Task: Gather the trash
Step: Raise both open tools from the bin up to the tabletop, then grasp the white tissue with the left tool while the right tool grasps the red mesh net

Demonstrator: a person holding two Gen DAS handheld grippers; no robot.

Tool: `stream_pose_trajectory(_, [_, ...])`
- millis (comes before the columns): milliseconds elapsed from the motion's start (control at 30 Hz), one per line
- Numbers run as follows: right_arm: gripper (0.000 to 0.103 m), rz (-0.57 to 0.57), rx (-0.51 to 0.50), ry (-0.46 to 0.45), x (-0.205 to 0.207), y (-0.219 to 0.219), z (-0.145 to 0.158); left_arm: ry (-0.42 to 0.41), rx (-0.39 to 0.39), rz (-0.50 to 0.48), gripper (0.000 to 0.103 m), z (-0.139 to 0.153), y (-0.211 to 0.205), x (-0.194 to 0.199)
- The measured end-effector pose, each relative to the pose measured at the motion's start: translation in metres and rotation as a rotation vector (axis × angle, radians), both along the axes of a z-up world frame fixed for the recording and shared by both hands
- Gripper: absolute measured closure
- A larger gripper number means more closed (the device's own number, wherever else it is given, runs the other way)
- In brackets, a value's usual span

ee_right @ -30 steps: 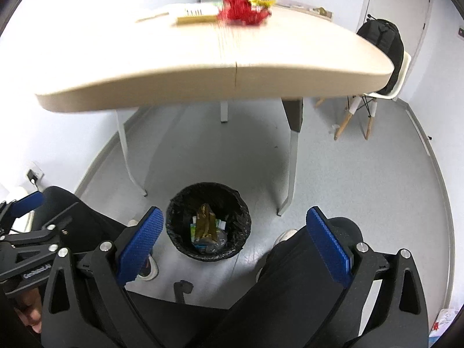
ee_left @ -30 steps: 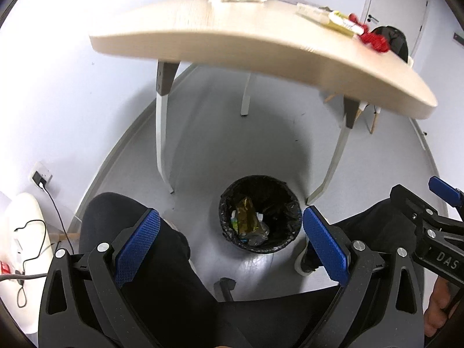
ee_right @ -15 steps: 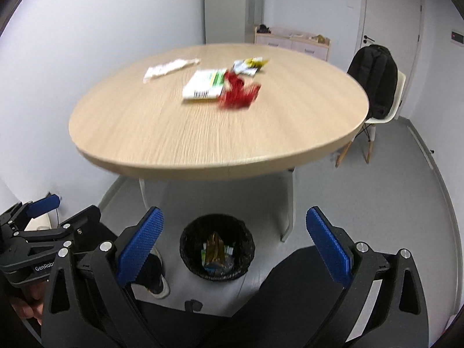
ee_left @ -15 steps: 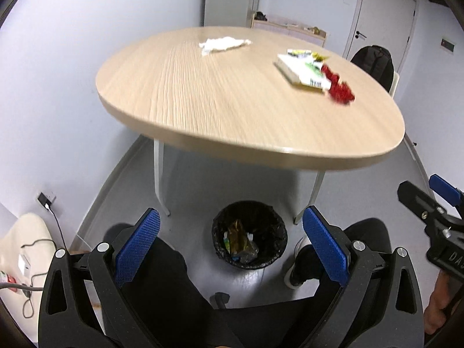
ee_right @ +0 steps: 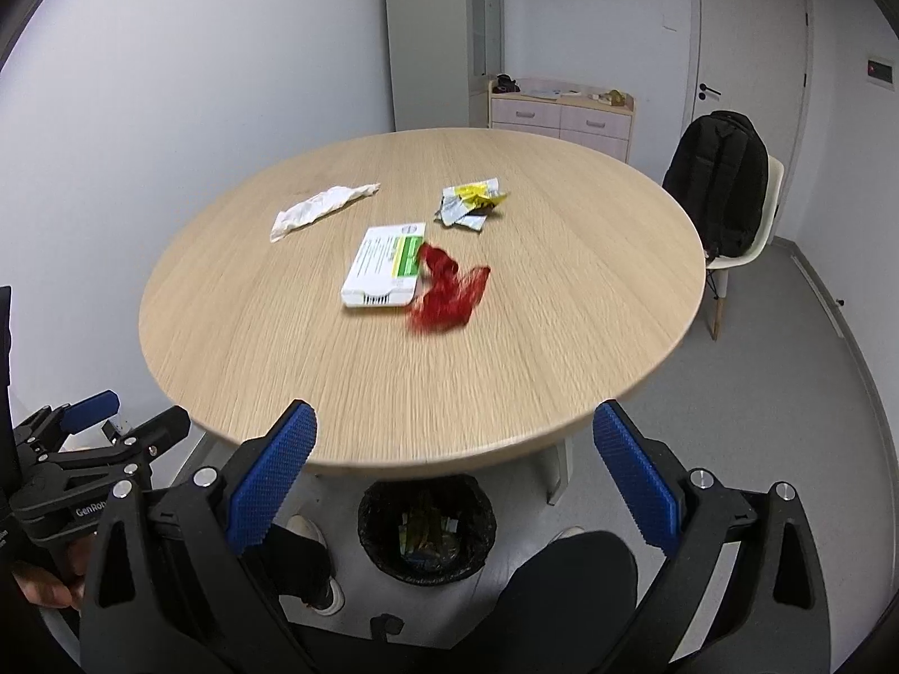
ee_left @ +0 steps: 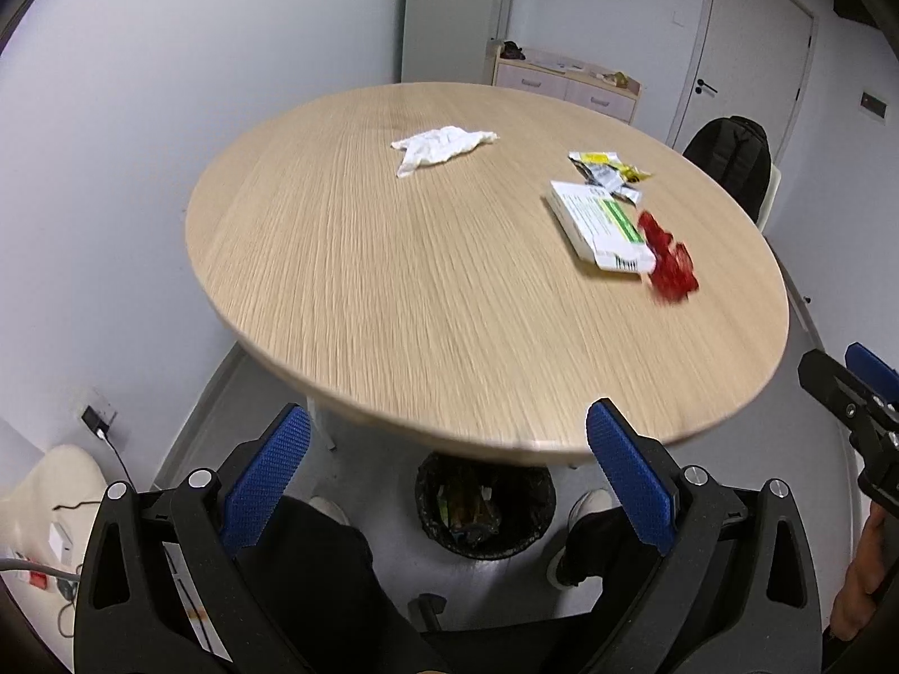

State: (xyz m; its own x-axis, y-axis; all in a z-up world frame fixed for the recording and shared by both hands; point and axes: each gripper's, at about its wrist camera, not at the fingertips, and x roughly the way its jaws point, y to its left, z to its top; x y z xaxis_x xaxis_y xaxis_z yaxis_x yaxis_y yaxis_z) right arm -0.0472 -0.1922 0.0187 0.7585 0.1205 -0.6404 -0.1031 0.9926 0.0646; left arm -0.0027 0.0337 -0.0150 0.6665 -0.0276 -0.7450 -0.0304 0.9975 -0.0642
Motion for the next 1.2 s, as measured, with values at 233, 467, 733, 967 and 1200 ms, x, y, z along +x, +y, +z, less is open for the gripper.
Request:
stream_pose_trajectory(233, [0.009, 0.002, -0.006, 0.010, 0.036, -0.001, 0.005, 0.011, 0.008, -0.006, 0.006, 0.007, 0.001, 0.044])
stream_pose_trajectory(467, [0.016, 0.010, -0.011, 0.049, 0.079, 0.000, -0.001, 0.036, 0.011, -0.005, 0.006, 0.003, 0.009, 0.096])
stream_pose_trajectory(733, [0.024, 0.029, -0.007, 0.108, 0.130, -0.001, -0.012, 0.067, 0.021, -0.006, 0.006, 0.002, 0.017, 0.177])
stream_pose_trajectory(967, [0.034, 0.043, 0.048, 0.174, 0.167, -0.008, -0.018, 0.105, -0.004, -0.034, 0.006, 0.002, 0.016, 0.262])
stream_pose_trajectory(1200, [0.041, 0.061, 0.107, 0.241, 0.179, -0.012, -0.023, 0.145, 0.031, -0.033, 0.008, -0.013, 0.012, 0.314])
